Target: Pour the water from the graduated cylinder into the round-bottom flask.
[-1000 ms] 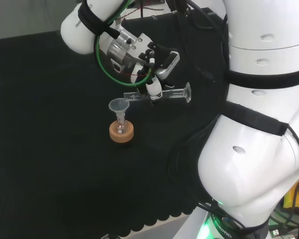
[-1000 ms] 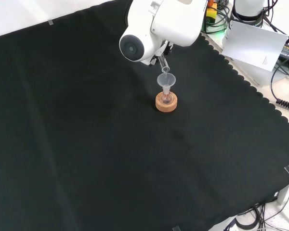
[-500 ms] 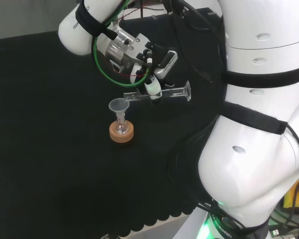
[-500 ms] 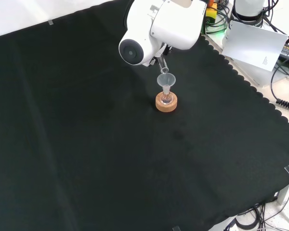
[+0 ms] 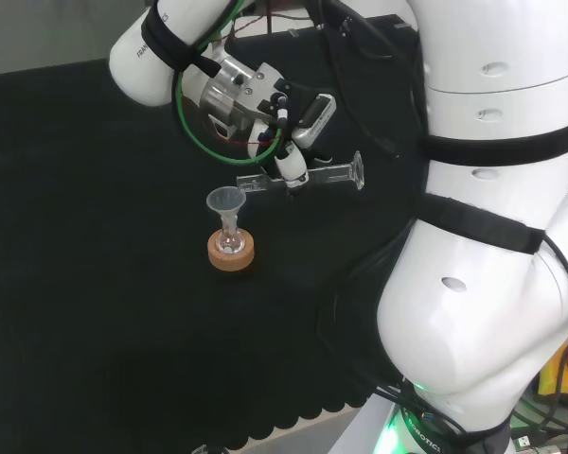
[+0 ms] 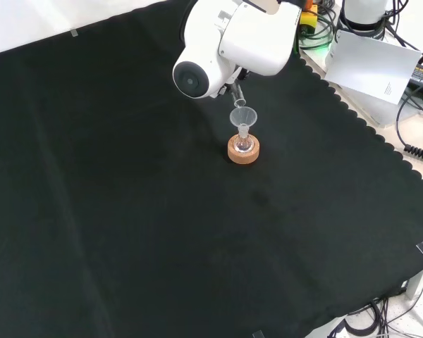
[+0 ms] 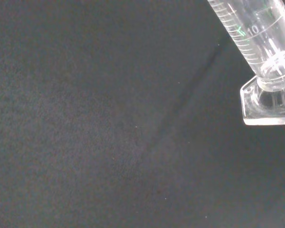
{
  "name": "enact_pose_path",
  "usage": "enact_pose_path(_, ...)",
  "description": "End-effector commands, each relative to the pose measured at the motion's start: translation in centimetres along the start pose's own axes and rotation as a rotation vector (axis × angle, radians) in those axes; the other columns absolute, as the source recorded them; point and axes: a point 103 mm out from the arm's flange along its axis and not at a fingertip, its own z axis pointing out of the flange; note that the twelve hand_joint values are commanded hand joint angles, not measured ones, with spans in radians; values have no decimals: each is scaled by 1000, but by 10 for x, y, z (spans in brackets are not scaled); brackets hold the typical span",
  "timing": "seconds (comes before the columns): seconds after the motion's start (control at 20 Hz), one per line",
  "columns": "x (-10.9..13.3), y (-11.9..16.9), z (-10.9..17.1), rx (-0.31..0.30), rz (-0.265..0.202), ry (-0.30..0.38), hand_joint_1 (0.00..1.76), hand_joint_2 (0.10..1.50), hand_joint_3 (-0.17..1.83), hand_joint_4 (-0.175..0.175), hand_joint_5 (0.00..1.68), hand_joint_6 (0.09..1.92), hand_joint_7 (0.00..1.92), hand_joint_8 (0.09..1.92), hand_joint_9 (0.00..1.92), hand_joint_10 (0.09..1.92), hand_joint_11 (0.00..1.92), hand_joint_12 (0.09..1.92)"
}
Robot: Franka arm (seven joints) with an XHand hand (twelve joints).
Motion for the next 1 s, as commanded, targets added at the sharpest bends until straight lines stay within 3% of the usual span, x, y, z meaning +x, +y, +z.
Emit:
enact_pose_path(0.05, 1, 0, -2, 14, 10, -12, 1125, 1163, -2, -147, 901, 1130, 1128, 488, 1396, 103, 1310, 718)
enact_pose_path(1.0, 0, -3, -5, 5, 10, -18, 1124, 1163, -2, -146, 900, 1131, 1127, 483, 1397, 99, 1308, 716)
